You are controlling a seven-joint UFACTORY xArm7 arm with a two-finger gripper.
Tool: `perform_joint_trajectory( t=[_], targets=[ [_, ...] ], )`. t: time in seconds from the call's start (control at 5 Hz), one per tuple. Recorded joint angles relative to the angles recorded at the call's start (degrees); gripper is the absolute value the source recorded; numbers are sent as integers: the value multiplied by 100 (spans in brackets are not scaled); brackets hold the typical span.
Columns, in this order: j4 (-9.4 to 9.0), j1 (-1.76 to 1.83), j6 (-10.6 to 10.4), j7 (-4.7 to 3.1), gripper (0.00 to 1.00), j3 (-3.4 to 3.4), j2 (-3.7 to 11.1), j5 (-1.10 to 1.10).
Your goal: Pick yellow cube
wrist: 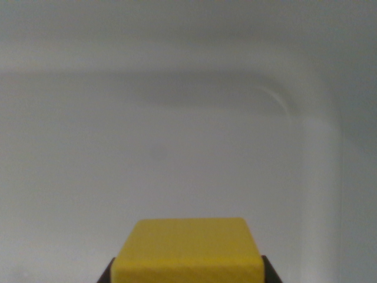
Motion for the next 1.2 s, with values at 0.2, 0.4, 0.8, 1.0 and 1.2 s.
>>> perform_joint_trajectory(
  t=[0.2,0.4,0.8,1.0,1.2],
  targets=[
    [0,0,0,0,100,0,0,0],
    [132,4,238,15,100,-9,-107,-20],
    [248,8,446,27,100,-16,-200,-37],
    [248,8,446,27,100,-16,-200,-37],
    [349,11,629,39,100,-23,-282,-52]
  ],
)
